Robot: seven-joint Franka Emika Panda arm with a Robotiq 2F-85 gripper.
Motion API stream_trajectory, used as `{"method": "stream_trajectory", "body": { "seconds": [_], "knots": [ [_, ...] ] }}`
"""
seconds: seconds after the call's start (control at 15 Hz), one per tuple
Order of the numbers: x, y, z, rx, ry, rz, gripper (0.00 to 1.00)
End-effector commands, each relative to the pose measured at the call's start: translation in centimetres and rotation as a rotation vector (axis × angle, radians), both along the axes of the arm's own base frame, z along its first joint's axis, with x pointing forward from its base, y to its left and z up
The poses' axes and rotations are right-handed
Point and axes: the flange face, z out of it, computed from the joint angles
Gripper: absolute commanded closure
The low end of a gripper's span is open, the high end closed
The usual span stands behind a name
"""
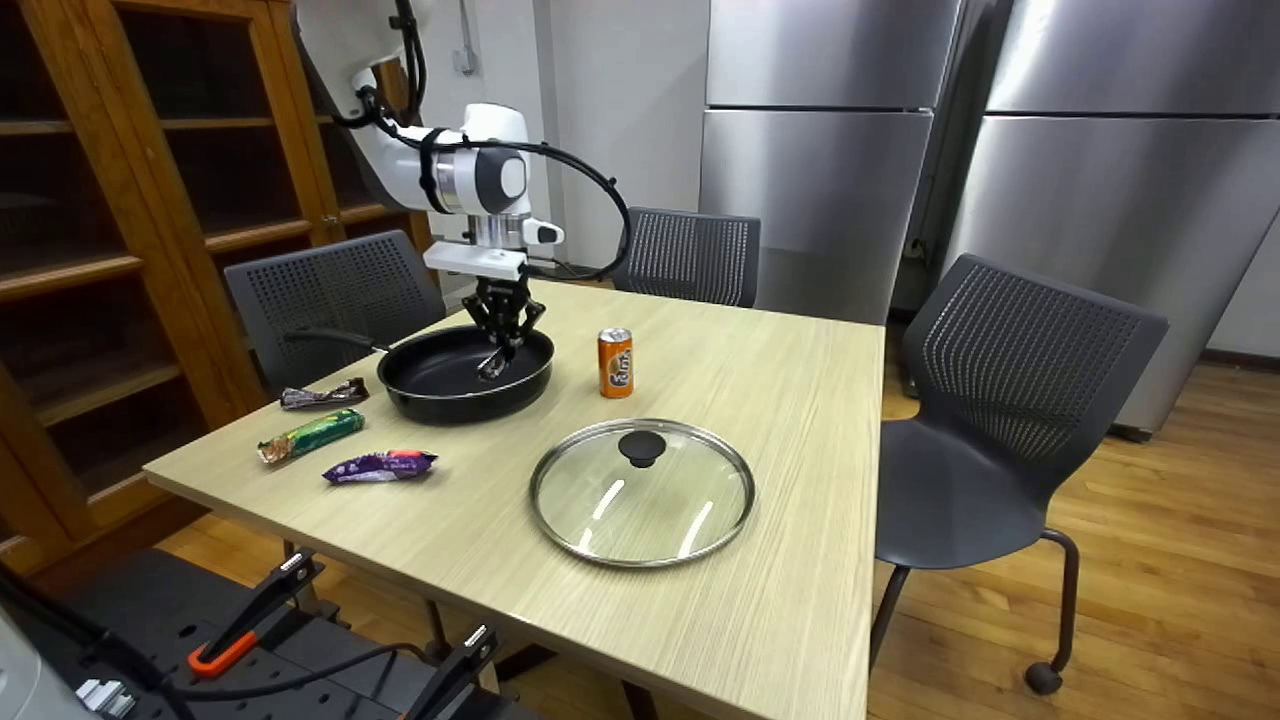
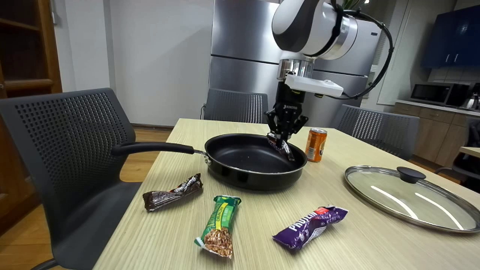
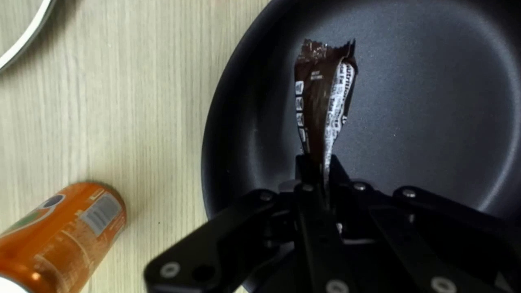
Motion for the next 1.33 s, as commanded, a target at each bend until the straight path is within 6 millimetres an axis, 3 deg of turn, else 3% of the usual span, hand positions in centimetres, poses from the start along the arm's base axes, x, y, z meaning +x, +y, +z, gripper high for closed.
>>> {"method": "stream_trajectory", "body": {
  "seconds": [0.0,0.47,0.53,0.6,0.73,1.13,1.27],
  "knots": [
    [1.4,0.5,-0.7,-0.03,0.026,0.002,0.97],
    [1.3,1.2,-2.5,-0.061,0.06,0.013,0.97],
    [1.2,1.2,-2.6,-0.064,0.064,0.015,0.64],
    [1.1,1.2,-2.6,-0.064,0.066,0.016,0.63],
    [0.8,1.3,-2.2,-0.055,0.066,0.018,0.5],
    [-0.5,2.2,-0.1,-0.03,0.041,0.023,0.05],
    [-1.0,2.5,0.8,-0.028,0.032,0.023,0.0]
  ]
}}
